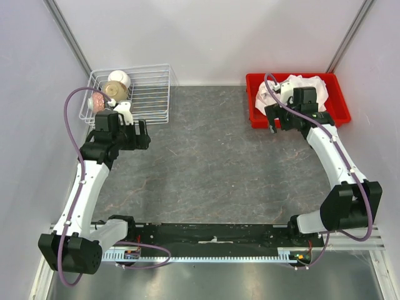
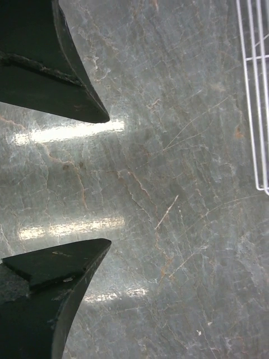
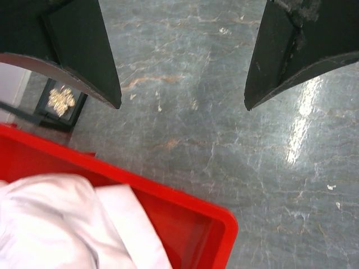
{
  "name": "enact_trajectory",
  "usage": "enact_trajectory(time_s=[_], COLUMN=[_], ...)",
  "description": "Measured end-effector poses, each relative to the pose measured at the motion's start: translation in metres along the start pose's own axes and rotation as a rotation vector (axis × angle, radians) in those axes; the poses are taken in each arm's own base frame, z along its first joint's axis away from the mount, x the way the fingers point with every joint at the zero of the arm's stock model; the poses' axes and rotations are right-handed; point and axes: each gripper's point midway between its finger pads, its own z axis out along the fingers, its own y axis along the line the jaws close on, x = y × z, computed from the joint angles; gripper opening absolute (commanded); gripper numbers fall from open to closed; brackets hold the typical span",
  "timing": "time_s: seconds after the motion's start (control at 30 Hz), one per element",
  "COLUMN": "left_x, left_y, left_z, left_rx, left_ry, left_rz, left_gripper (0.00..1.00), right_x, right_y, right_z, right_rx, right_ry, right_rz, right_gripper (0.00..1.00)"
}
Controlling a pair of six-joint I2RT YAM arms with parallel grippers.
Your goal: Pin the brooch onto the clothing
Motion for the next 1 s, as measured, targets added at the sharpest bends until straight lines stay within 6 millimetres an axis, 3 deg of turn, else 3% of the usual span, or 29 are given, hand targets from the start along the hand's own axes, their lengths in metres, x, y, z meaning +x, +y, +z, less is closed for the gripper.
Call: enact_trajectory(time_s=[0.27, 0.4, 0.57, 0.77, 1.0], left_x=[-0.038, -0.047, -0.047, -0.038, -0.021], left_y=[-0.004, -0.006, -0.009, -0.013, -0.009], left_z=[-0.016, -0.019, -0.018, -0.018, -0.008], left_rx=[0.008, 0.018, 0.040, 0.067, 0.064], left_ry=[-0.101, -0.129, -0.141, -0.141, -0.103], left_rz=[0.031, 0.062, 0.079, 0.095, 0.102], left_gripper=[0.98, 0.99, 1.00, 1.00, 1.00], right_x=[-0.059, -0.088, -0.100, -0.093, -0.048], right_y=[-0.020, -0.033, -0.047, -0.063, -0.062], right_z=[0.028, 0.062, 0.110, 0.175, 0.237], right_rx=[0.014, 0.035, 0.068, 0.124, 0.113], right_ry=[-0.062, -0.090, -0.087, -0.048, 0.055], right_rz=[-0.110, -0.145, -0.170, -0.183, -0.183], right_gripper=[0.98, 0.98, 0.98, 0.98, 0.98])
